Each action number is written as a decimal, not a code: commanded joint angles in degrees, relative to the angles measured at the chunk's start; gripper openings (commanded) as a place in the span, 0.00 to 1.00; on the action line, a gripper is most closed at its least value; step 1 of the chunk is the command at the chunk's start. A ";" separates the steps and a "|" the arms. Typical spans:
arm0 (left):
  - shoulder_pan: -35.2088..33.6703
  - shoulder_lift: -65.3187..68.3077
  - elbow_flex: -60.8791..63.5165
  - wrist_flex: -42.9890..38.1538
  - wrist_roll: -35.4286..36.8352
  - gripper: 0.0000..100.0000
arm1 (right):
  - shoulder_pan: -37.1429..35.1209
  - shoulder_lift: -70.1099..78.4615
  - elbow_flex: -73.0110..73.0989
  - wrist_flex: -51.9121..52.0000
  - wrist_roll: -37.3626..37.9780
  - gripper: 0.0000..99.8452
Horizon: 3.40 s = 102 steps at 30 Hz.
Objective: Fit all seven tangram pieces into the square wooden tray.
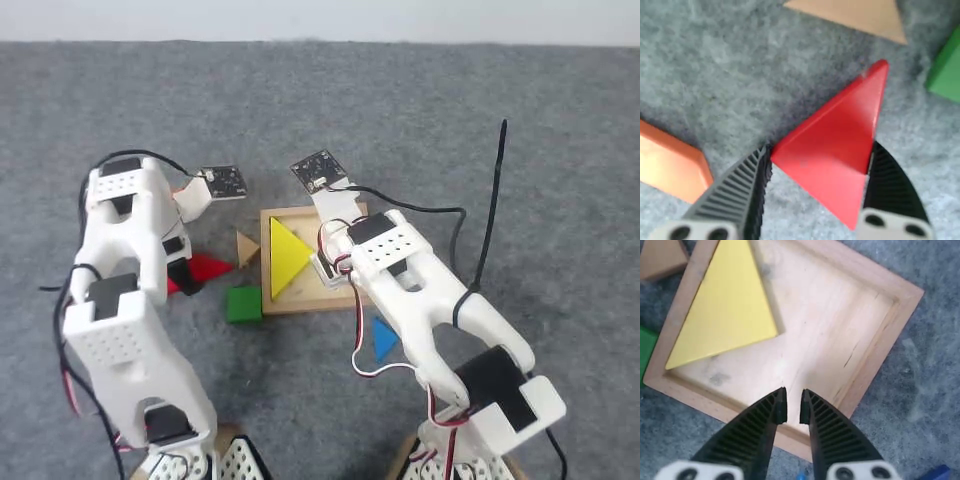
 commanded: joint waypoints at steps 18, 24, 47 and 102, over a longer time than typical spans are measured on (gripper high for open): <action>-1.05 -6.77 -0.31 7.74 2.11 0.20 | 0.75 -2.95 -0.53 -0.66 0.62 0.06; -0.79 -8.18 -0.40 7.91 18.11 0.17 | 0.75 -2.95 -0.53 -0.57 0.62 0.06; -0.26 -18.55 -0.40 10.11 55.03 0.15 | 6.81 -9.19 -2.64 5.05 -1.32 0.06; 34.29 -4.75 -12.70 11.43 119.12 0.38 | 18.24 -15.52 -3.78 8.31 -9.14 0.06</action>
